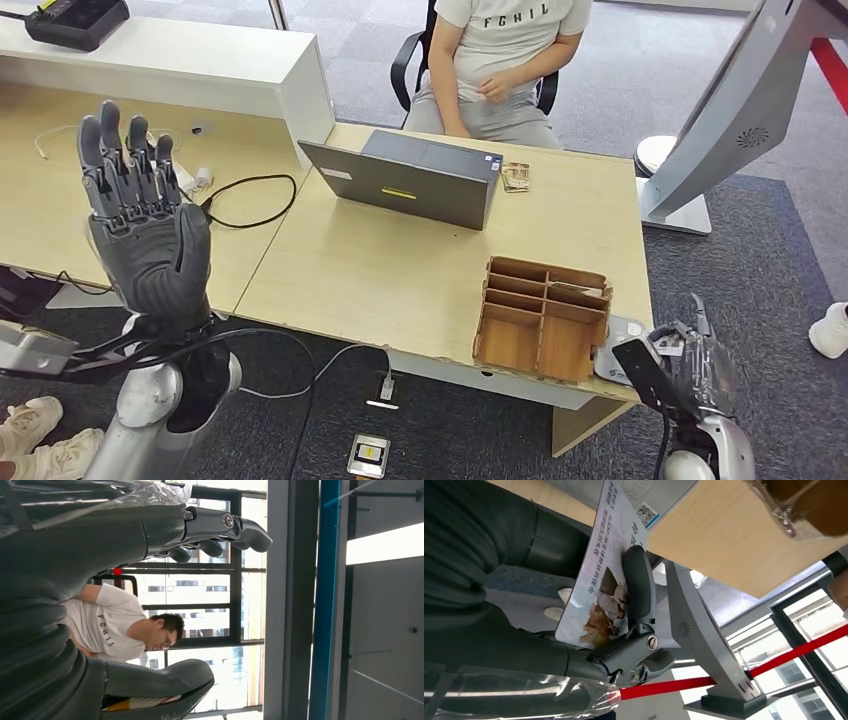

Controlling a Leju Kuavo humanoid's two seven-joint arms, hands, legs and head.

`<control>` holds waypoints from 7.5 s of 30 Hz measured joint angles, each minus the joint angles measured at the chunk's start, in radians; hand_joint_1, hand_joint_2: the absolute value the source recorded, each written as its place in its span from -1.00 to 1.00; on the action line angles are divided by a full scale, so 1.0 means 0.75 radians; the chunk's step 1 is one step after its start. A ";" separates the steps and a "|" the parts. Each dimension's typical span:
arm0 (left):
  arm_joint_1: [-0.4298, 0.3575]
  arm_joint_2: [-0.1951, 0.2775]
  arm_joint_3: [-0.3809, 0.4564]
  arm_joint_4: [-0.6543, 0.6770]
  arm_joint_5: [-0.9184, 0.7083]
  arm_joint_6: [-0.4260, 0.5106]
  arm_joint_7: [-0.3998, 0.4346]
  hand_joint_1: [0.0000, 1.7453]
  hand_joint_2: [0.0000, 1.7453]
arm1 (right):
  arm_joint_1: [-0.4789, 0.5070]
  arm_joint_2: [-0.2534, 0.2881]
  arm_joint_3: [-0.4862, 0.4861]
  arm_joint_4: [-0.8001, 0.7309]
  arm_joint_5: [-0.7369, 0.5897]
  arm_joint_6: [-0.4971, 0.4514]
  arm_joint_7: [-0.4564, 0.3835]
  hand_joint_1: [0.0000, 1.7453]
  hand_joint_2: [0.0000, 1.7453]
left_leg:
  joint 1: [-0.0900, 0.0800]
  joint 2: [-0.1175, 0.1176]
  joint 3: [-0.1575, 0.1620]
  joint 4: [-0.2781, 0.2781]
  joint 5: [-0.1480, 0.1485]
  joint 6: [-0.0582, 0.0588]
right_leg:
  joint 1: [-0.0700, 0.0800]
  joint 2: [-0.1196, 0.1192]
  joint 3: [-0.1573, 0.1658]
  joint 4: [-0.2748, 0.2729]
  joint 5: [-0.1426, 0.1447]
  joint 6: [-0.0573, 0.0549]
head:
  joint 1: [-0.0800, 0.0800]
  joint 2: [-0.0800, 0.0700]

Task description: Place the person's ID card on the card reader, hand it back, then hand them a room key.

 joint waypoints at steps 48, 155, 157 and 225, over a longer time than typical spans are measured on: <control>0.014 0.031 -0.006 -0.039 -0.012 0.003 0.021 -1.00 1.00 | -0.099 0.015 0.000 0.179 0.001 -0.150 0.042 1.00 1.00 | 0.000 0.000 0.003 0.000 0.000 0.000 | 0.000 0.000 0.003 0.000 0.000 0.000 | 0.000 0.000; -0.114 0.008 -0.100 0.100 0.122 -0.058 -0.013 -1.00 1.00 | -0.626 -0.006 0.320 -0.247 0.359 0.286 0.262 -1.00 1.00 | 0.000 0.000 0.004 0.002 0.002 -0.002 | 0.001 0.000 0.002 0.000 0.002 -0.001 | 0.000 0.000; -0.096 0.012 -0.089 0.096 0.118 -0.062 -0.013 -1.00 1.00 | -0.558 -0.054 0.291 -0.387 0.336 0.309 0.286 -1.00 1.00 | 0.000 0.000 0.004 0.001 0.002 -0.002 | 0.001 0.000 0.002 0.000 0.002 -0.001 | 0.000 0.000; -0.222 0.047 -0.163 -0.044 -0.085 -0.133 0.117 -1.00 1.00 | -0.275 0.068 0.357 0.006 0.060 0.177 0.077 -1.00 1.00 | 0.001 0.000 0.003 0.000 0.003 -0.002 | 0.001 0.000 0.002 0.000 0.003 -0.001 | 0.000 0.000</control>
